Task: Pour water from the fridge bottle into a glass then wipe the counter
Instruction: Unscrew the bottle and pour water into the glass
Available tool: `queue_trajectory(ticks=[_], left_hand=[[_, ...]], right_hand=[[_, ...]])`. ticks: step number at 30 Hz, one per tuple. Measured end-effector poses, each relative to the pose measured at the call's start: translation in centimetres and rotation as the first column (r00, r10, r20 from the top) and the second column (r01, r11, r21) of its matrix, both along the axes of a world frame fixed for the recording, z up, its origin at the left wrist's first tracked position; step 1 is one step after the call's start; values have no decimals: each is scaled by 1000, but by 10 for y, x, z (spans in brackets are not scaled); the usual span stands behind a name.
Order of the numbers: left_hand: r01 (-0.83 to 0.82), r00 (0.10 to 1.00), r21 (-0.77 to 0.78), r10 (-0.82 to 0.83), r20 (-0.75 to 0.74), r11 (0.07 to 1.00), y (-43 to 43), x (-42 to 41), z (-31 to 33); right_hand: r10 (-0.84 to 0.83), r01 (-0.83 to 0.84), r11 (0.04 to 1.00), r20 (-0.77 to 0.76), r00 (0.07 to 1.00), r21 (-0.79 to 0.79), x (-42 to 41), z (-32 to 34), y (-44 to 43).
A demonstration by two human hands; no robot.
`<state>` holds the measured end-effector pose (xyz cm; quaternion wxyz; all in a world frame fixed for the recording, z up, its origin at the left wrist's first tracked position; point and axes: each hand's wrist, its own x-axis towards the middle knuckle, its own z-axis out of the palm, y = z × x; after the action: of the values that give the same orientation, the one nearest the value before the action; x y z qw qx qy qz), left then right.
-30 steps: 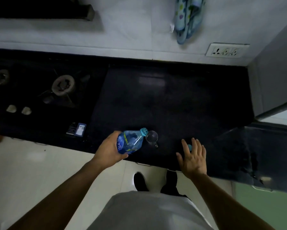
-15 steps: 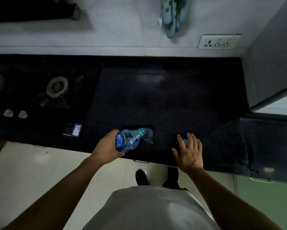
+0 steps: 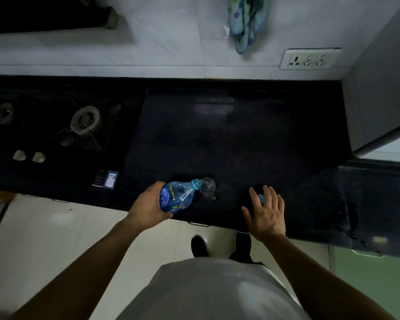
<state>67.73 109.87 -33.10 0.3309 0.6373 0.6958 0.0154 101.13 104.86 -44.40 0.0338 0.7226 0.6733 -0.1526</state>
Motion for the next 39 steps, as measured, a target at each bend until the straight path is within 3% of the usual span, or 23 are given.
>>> queue_trajectory(ticks=[39], left_hand=[[-20, 1000, -35, 20, -15, 999, -2, -9, -1]], right_hand=[[1, -1, 1000, 0, 1000, 18, 0, -1, 0]])
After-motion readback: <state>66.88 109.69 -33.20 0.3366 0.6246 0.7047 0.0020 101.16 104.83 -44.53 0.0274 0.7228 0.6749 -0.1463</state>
